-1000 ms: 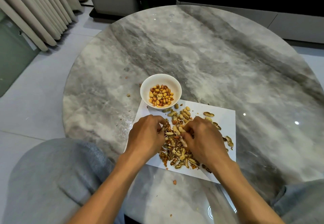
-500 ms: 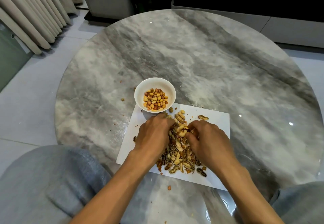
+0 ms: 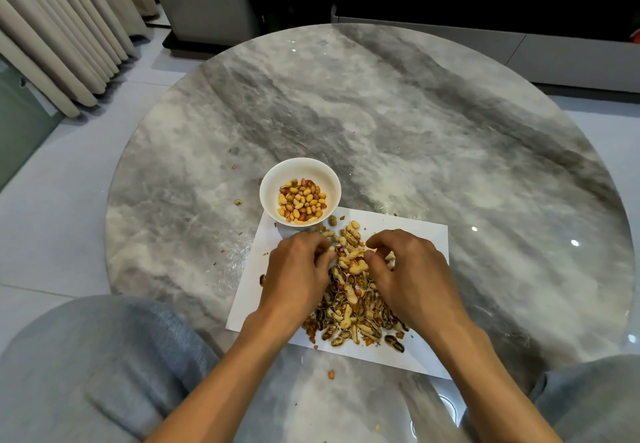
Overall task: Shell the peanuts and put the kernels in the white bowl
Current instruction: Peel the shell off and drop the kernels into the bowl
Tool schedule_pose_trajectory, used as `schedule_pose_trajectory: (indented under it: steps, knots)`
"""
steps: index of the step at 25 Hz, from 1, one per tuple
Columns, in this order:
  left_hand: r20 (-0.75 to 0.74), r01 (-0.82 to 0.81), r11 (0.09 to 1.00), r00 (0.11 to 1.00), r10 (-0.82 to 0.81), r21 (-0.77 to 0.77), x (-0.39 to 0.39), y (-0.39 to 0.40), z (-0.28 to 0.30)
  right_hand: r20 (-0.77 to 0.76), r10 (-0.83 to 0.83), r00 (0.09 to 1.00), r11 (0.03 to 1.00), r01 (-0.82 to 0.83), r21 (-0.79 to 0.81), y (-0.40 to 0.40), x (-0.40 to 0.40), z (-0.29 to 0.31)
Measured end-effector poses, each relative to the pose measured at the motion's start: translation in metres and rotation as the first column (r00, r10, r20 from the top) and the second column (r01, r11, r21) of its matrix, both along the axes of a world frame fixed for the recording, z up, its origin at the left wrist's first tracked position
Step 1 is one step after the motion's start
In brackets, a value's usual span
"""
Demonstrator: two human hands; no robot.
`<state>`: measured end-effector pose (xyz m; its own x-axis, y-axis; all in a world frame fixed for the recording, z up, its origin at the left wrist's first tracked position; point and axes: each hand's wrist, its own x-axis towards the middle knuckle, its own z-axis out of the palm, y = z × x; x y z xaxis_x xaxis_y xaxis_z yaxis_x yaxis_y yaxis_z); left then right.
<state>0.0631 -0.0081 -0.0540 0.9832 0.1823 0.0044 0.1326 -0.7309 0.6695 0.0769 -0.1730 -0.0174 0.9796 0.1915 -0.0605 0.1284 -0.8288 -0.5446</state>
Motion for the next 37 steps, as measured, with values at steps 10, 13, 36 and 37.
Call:
schedule_pose_trajectory:
  steps: [10,13,36,37]
  knots:
    - [-0.151,-0.147,0.634,0.987,0.047,-0.759,-0.01,-0.005,0.054,-0.404,-0.033,0.914,0.6,0.341,0.724,0.011,-0.002,0.018]
    - [-0.073,-0.108,0.57,0.994,0.084,-0.815,-0.011,-0.008,0.059,-0.395,-0.026,0.918,0.497,0.355,0.792,0.013,-0.006,0.022]
    - [-0.063,-0.068,0.506,0.998,0.027,-0.86,-0.01,-0.026,0.057,-0.411,-0.093,0.907,0.366,0.415,0.833,0.021,-0.009,0.024]
    - [-0.051,-0.046,0.521,0.999,0.004,-0.853,-0.01,-0.025,0.059,-0.447,-0.054,0.893,0.339,0.437,0.833,0.017,-0.006,0.027]
